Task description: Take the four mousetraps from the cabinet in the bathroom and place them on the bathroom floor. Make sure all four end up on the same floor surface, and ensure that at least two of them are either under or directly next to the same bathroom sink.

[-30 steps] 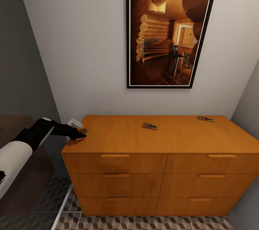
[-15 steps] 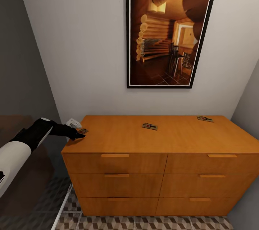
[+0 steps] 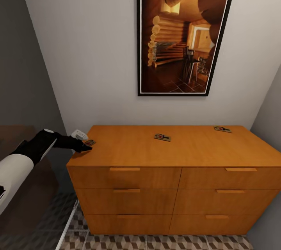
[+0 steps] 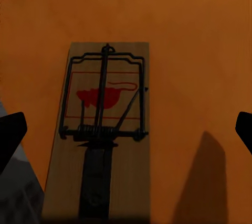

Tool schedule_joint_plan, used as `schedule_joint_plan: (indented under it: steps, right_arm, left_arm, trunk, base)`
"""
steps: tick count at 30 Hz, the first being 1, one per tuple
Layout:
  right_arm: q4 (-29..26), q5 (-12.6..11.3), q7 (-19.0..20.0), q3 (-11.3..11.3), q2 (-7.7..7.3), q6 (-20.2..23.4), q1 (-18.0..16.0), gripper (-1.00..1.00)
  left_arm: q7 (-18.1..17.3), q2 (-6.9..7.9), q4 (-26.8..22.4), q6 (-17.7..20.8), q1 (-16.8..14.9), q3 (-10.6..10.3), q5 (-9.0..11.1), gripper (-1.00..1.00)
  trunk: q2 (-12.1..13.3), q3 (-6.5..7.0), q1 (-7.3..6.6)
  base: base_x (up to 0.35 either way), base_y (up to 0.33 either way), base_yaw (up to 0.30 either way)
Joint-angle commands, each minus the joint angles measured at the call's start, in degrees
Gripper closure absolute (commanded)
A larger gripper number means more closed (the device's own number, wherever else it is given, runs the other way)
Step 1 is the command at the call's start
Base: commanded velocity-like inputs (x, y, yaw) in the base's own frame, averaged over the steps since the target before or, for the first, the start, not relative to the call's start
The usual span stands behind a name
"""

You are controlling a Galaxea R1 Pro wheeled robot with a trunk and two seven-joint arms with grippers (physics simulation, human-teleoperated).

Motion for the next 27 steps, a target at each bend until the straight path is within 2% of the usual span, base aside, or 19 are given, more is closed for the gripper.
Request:
schedule_joint_plan:
  steps: [1,27]
  right_arm:
    - [0.0,0.0,0.3,0.0,-0.02,-0.1,0.0,1.00]
    - [0.0,0.0,0.3,0.0,-0.02,-0.1,0.0,1.00]
  left_arm:
    - [-0.2,0.01,0.1,0.1,0.0,0.0,-0.2,-1.00]
    - [-0.2,-0.23,1.4,-0.9,0.0,0.0,-0.2,-1.00]
  trunk:
    - [0.0,-0.06,0.00]
    - [0.0,-0.06,0.00]
  base:
    - [0.000,0.000,0.000]
    - [0.000,0.000,0.000]
